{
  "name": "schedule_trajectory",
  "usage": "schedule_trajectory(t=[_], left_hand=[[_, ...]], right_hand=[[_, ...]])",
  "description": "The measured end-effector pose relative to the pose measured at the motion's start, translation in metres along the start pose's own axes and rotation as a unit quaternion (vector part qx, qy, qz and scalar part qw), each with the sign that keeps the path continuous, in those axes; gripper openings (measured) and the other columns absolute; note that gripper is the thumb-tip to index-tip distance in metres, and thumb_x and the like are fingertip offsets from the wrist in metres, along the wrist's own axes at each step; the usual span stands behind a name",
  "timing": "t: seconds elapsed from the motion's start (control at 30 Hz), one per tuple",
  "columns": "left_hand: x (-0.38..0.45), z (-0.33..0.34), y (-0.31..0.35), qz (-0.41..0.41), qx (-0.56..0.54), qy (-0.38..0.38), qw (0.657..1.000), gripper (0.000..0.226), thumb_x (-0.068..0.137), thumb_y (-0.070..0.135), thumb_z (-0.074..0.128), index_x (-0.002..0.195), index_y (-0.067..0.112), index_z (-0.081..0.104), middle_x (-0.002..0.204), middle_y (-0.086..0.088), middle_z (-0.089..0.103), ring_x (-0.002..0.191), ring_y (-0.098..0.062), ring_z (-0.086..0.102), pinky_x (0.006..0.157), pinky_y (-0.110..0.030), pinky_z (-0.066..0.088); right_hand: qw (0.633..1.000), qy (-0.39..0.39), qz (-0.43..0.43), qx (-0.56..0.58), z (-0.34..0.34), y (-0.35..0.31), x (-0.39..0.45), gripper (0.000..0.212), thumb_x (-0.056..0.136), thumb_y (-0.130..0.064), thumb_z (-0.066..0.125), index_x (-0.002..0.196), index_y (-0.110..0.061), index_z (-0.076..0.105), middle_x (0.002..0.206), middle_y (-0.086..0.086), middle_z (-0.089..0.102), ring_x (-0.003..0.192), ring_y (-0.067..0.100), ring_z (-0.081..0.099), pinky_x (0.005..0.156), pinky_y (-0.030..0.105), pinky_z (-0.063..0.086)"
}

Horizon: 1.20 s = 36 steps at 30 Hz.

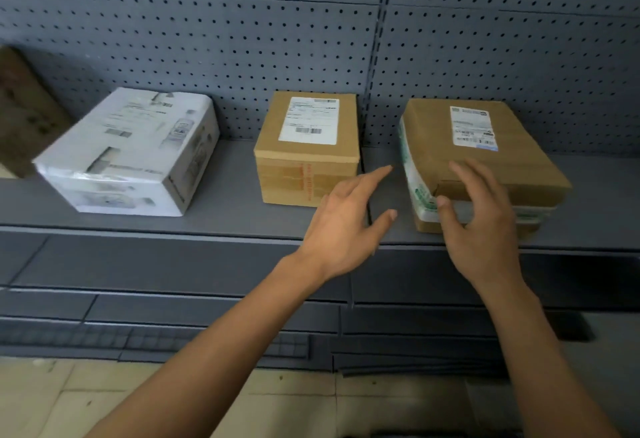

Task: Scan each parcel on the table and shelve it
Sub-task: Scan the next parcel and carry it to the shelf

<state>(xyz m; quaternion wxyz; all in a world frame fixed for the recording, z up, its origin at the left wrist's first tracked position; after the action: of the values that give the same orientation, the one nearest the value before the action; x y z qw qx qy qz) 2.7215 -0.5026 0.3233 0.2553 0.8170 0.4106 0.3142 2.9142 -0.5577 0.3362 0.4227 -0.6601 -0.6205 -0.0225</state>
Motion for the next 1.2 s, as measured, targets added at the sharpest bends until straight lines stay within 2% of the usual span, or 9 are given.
schedule_trajectory(t=[0.1, 0.2, 0.37, 0.6, 0.67, 0.83, 0.93, 1.03, 1.2], left_hand=[[-0.035, -0.045, -0.035, -0.019, 0.019, 0.026, 0.999, 0.058, 0.100, 0.038, 0.059, 0.154, 0.034, 0.038, 0.147, 0.004, 0.054, 0.135, -0.014, 0.044, 0.109, -0.040, 0.043], [-0.080, -0.101, -0.078, -0.056, 0.042, 0.064, 0.995, 0.054, 0.100, 0.037, 0.060, 0.151, 0.030, 0.044, 0.146, 0.005, 0.056, 0.135, -0.015, 0.044, 0.106, -0.044, 0.047], [-0.177, -0.204, -0.143, -0.123, 0.097, 0.123, 0.980, 0.052, 0.098, 0.037, 0.064, 0.147, 0.026, 0.051, 0.145, 0.003, 0.057, 0.137, -0.017, 0.046, 0.114, -0.032, 0.037], [-0.309, -0.330, -0.199, -0.205, 0.154, 0.186, 0.949, 0.050, 0.100, 0.038, 0.060, 0.147, 0.028, 0.050, 0.145, 0.005, 0.057, 0.137, -0.017, 0.045, 0.110, -0.034, 0.041], [-0.343, -0.358, -0.210, -0.231, 0.168, 0.206, 0.936, 0.050, 0.100, 0.038, 0.059, 0.148, 0.027, 0.049, 0.146, 0.005, 0.056, 0.138, -0.015, 0.044, 0.111, -0.032, 0.038], [-0.412, -0.412, -0.234, -0.285, 0.185, 0.264, 0.903, 0.050, 0.101, 0.041, 0.057, 0.149, 0.031, 0.047, 0.148, 0.012, 0.053, 0.140, -0.009, 0.040, 0.112, -0.027, 0.031], [-0.444, -0.436, -0.255, -0.317, 0.181, 0.299, 0.882, 0.050, 0.100, 0.043, 0.056, 0.148, 0.032, 0.047, 0.148, 0.013, 0.053, 0.140, -0.008, 0.041, 0.113, -0.028, 0.032], [-0.465, -0.457, -0.279, -0.344, 0.177, 0.328, 0.862, 0.051, 0.099, 0.046, 0.056, 0.147, 0.032, 0.048, 0.147, 0.012, 0.055, 0.139, -0.009, 0.044, 0.116, -0.039, 0.039], [-0.471, -0.495, -0.315, -0.381, 0.181, 0.346, 0.838, 0.053, 0.097, 0.053, 0.050, 0.147, 0.036, 0.047, 0.146, 0.013, 0.055, 0.139, -0.010, 0.045, 0.114, -0.044, 0.042]], right_hand=[[0.998, -0.056, -0.008, 0.029, 0.039, -0.047, -0.008, 0.046, 0.099, -0.015, 0.062, 0.145, -0.014, 0.053, 0.154, 0.006, 0.044, 0.144, 0.022, 0.037, 0.118, 0.038, 0.030], [0.993, -0.109, -0.033, 0.042, 0.084, -0.104, -0.021, 0.047, 0.100, -0.018, 0.062, 0.146, -0.018, 0.053, 0.156, 0.000, 0.043, 0.144, 0.017, 0.035, 0.116, 0.027, 0.024], [0.972, -0.197, -0.092, 0.085, 0.159, -0.218, -0.053, 0.046, 0.101, -0.023, 0.061, 0.146, -0.025, 0.051, 0.154, -0.009, 0.044, 0.142, 0.011, 0.036, 0.113, 0.026, 0.026], [0.933, -0.275, -0.153, 0.176, 0.251, -0.375, -0.104, 0.047, 0.098, -0.023, 0.065, 0.144, -0.024, 0.054, 0.149, -0.012, 0.049, 0.139, 0.003, 0.039, 0.112, 0.020, 0.029], [0.915, -0.307, -0.160, 0.209, 0.274, -0.414, -0.120, 0.046, 0.098, -0.023, 0.065, 0.143, -0.026, 0.055, 0.149, -0.013, 0.049, 0.140, 0.002, 0.040, 0.115, 0.023, 0.031], [0.872, -0.367, -0.206, 0.250, 0.320, -0.500, -0.148, 0.045, 0.099, -0.024, 0.063, 0.142, -0.030, 0.055, 0.148, -0.016, 0.050, 0.140, 0.003, 0.041, 0.116, 0.042, 0.039], [0.848, -0.400, -0.236, 0.256, 0.348, -0.541, -0.158, 0.046, 0.099, -0.027, 0.062, 0.144, -0.034, 0.053, 0.154, -0.020, 0.042, 0.142, 0.000, 0.037, 0.117, 0.041, 0.037], [0.827, -0.413, -0.273, 0.266, 0.376, -0.577, -0.160, 0.046, 0.099, -0.028, 0.062, 0.143, -0.035, 0.053, 0.157, -0.023, 0.036, 0.143, -0.001, 0.034, 0.116, 0.040, 0.038], [0.797, -0.438, -0.301, 0.288, 0.427, -0.626, -0.147, 0.047, 0.099, -0.027, 0.062, 0.145, -0.033, 0.052, 0.159, -0.019, 0.036, 0.145, 0.003, 0.035, 0.117, 0.043, 0.038]])
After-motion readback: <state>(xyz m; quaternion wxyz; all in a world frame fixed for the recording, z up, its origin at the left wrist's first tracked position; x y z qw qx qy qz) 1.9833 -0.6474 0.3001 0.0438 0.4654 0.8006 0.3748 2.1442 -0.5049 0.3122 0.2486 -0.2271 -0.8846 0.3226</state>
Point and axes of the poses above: each hand's wrist, its own x-axis towards the middle knuckle, its own z-axis out of the palm, y = z × x, the point moved 7 cm from there along x, towards the middle knuckle
